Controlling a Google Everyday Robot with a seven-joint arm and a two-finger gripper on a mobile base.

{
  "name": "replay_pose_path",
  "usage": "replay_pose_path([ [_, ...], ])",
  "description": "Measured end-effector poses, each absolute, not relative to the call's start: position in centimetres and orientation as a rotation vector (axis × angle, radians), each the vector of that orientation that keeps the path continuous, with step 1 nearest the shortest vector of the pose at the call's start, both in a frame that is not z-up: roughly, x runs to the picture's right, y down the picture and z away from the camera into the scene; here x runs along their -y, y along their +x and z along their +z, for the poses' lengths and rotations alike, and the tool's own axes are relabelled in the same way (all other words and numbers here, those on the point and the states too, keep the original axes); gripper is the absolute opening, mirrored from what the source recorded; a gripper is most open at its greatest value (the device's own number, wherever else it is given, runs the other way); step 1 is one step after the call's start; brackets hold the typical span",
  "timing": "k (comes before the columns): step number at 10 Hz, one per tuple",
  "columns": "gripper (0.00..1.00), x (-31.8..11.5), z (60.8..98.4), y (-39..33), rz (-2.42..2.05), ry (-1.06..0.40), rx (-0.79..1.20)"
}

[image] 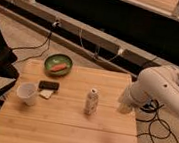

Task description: Knock the bottle over

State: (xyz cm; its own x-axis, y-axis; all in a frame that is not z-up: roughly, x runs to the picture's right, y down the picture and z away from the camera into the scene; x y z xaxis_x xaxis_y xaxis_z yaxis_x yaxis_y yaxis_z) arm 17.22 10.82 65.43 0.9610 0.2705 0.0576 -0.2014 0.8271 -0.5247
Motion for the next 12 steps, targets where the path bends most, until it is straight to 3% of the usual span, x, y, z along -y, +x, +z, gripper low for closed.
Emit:
replay_pose_path([
  [7, 0.44, -12.0, 66.1, 18.7, 0.219, -0.538, 0.133],
  [12, 0.44, -9.7, 67.7, 17.5, 0.191, -0.514, 0.152],
])
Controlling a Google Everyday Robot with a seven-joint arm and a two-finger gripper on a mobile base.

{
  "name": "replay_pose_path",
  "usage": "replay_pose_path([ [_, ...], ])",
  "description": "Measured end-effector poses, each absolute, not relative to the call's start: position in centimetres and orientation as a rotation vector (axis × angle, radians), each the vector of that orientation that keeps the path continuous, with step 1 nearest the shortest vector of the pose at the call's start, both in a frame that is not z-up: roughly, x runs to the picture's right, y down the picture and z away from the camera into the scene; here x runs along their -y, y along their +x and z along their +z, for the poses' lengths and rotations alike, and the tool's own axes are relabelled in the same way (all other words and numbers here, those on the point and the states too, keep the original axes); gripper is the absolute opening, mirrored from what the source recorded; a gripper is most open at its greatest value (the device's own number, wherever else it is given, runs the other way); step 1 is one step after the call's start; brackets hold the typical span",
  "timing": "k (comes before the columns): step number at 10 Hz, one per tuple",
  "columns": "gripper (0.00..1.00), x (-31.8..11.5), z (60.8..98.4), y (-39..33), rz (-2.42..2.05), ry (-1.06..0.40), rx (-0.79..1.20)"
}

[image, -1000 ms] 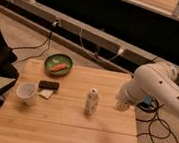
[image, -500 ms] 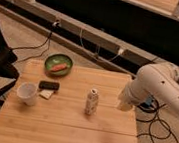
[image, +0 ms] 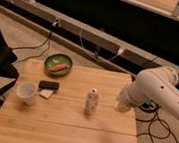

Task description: Knock the bottle over

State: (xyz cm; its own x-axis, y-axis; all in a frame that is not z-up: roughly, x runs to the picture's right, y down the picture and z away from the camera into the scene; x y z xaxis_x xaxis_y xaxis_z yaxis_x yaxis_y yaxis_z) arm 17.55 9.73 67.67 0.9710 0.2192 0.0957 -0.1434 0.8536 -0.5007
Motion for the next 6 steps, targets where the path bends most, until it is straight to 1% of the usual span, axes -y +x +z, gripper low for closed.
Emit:
replay_pose_path([
  [1, 0.44, -9.5, 68.1, 17.5, 0.182, -0.514, 0.145],
  [3, 0.44, -10.0, 67.7, 17.3, 0.185, -0.516, 0.154],
  [4, 0.40, -10.3, 67.5, 16.7, 0.182, -0.518, 0.160],
  [5, 0.30, -10.2, 67.5, 15.6, 0.180, -0.514, 0.164],
  [6, 0.24, -10.3, 68.0, 15.5, 0.179, -0.513, 0.167],
])
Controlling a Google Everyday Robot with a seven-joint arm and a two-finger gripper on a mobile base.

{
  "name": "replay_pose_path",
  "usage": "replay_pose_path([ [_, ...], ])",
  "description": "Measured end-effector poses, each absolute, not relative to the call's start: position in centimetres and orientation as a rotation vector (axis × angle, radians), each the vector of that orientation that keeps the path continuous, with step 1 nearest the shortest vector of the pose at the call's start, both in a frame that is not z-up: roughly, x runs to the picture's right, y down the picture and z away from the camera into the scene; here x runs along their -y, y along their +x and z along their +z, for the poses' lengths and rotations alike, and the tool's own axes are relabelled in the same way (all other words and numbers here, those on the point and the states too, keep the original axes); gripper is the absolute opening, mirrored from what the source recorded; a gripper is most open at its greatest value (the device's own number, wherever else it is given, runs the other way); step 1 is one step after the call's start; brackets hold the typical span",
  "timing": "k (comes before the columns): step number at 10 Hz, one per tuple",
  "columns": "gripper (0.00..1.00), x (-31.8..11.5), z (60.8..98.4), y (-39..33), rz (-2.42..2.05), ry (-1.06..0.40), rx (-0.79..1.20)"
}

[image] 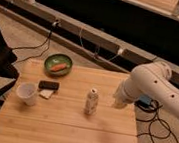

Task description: Knock the bottle over

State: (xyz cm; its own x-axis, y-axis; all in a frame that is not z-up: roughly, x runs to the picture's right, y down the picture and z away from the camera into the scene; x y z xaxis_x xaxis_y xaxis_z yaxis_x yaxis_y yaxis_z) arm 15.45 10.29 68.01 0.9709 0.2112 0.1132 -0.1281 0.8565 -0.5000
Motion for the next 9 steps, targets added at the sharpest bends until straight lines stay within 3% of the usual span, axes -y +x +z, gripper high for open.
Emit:
replay_pose_path([
  [3, 0.22, -11.0, 70.3, 16.1, 0.162, -0.511, 0.152],
  [9, 0.22, -9.5, 69.0, 15.5, 0.148, -0.509, 0.151],
])
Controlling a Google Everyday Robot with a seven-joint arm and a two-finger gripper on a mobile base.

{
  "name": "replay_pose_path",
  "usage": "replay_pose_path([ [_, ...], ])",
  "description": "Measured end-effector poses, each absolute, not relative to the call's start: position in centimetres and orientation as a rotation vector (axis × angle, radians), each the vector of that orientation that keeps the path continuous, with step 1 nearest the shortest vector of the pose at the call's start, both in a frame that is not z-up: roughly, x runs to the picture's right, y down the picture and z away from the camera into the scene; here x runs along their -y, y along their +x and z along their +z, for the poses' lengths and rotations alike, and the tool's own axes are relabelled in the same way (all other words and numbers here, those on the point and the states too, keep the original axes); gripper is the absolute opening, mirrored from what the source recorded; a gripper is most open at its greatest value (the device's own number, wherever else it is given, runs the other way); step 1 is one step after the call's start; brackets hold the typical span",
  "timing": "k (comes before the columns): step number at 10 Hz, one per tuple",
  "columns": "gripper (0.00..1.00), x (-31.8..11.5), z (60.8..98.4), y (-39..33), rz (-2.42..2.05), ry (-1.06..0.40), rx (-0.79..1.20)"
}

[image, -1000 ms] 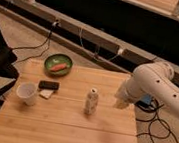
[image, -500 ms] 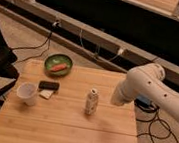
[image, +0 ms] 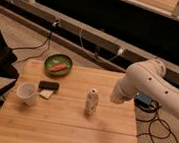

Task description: Knock the bottle over

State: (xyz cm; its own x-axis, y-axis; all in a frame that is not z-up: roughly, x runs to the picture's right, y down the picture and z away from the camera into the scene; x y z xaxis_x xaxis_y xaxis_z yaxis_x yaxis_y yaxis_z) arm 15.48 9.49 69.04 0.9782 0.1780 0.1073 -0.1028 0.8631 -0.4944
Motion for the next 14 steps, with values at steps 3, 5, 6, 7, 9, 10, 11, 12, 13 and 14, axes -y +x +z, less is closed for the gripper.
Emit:
replay_pose_path([
  [3, 0.22, -10.5, 69.6, 14.0, 0.142, -0.504, 0.149],
  [5, 0.22, -11.2, 70.9, 12.6, 0.142, -0.510, 0.154],
  [6, 0.22, -10.9, 71.2, 12.9, 0.136, -0.507, 0.150],
  [7, 0.22, -10.7, 70.9, 13.0, 0.124, -0.508, 0.149],
  [9, 0.22, -9.9, 71.0, 12.7, 0.115, -0.509, 0.152],
  [10, 0.22, -9.6, 71.4, 12.1, 0.115, -0.506, 0.155],
  [11, 0.22, -9.8, 71.7, 11.9, 0.116, -0.504, 0.153],
  [12, 0.22, -10.3, 71.5, 11.7, 0.113, -0.507, 0.149],
  [13, 0.22, -10.8, 71.1, 11.2, 0.108, -0.511, 0.157],
  [14, 0.22, -10.8, 70.8, 11.8, 0.104, -0.507, 0.155],
])
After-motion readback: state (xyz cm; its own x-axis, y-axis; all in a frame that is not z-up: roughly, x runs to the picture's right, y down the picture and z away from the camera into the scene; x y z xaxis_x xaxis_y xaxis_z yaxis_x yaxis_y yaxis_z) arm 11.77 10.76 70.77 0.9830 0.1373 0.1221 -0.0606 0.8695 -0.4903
